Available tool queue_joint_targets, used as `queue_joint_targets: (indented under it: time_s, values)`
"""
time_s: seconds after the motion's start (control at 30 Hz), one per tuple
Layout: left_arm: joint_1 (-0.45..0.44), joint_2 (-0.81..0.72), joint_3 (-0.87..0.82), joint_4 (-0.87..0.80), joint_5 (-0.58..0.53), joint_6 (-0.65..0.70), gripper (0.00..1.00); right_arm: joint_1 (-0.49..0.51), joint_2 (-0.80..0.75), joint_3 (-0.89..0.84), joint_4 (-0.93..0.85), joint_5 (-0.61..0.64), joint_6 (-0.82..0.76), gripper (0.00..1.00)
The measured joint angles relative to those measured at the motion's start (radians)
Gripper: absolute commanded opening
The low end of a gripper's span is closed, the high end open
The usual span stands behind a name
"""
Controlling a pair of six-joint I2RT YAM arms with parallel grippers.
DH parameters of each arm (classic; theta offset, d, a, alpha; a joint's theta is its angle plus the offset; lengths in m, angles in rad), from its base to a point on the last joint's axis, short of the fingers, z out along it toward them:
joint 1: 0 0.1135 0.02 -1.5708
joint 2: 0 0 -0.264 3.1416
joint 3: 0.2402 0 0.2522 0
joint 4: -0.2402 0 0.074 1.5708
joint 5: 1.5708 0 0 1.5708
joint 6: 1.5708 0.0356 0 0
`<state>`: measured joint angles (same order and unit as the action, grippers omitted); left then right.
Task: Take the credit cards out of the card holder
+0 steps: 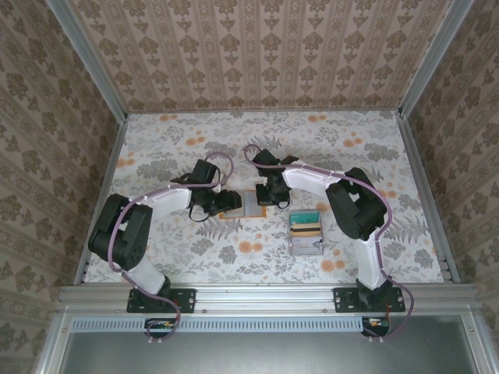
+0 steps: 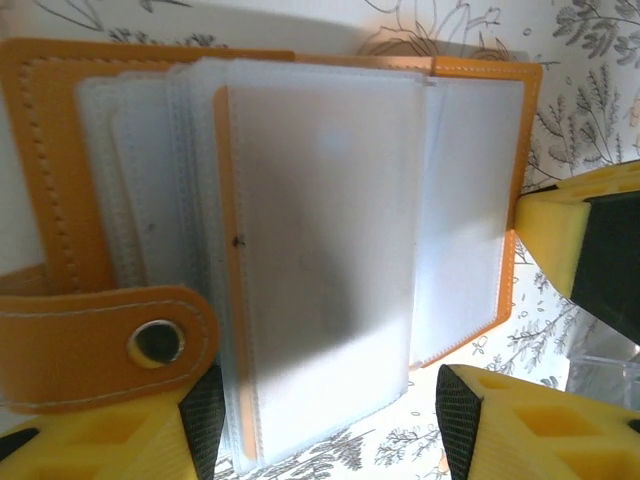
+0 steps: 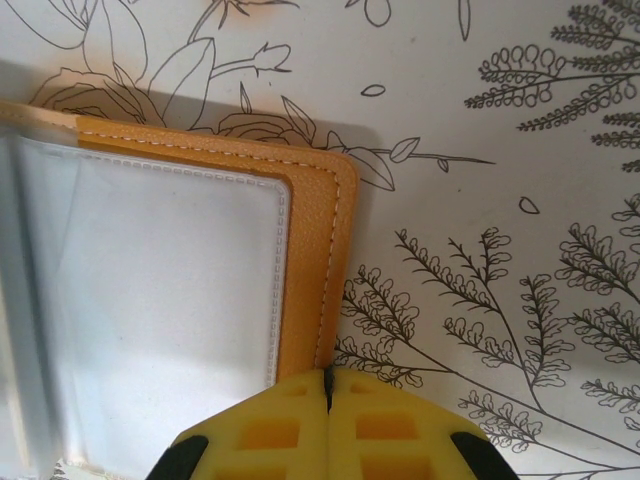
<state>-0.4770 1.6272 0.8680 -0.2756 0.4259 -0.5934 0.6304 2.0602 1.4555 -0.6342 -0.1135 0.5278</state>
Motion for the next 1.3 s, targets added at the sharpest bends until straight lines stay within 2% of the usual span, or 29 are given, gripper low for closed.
queue_joint_targets:
  time_s: [0.2,0.33,0.5,0.77,0.93,1.3]
  values:
    - [0.008,-0.001,0.008,-0.013,-0.012,0.011,0.5,0.002,0.0,0.0,0.001,0.0,0.0,0.0]
    - [0.007,0.0,0.015,-0.012,-0.011,0.011,0.49,0.002,0.0,0.0,0.001,0.0,0.0,0.0]
    - [0.007,0.001,0.018,-0.011,-0.011,0.011,0.49,0.002,0.0,0.0,0.001,-0.001,0.0,0.0]
    - [0.007,0.002,0.024,-0.022,-0.02,0.014,0.57,0.003,0.0,0.0,0.001,-0.001,0.0,0.0]
    - [0.007,0.001,0.025,-0.024,-0.03,0.013,0.53,0.003,0.0,0.0,0.001,-0.001,0.0,0.0]
    - [0.007,0.014,0.025,-0.02,-0.029,0.013,0.52,0.005,0.0,0.0,0.003,-0.003,0.001,0.0]
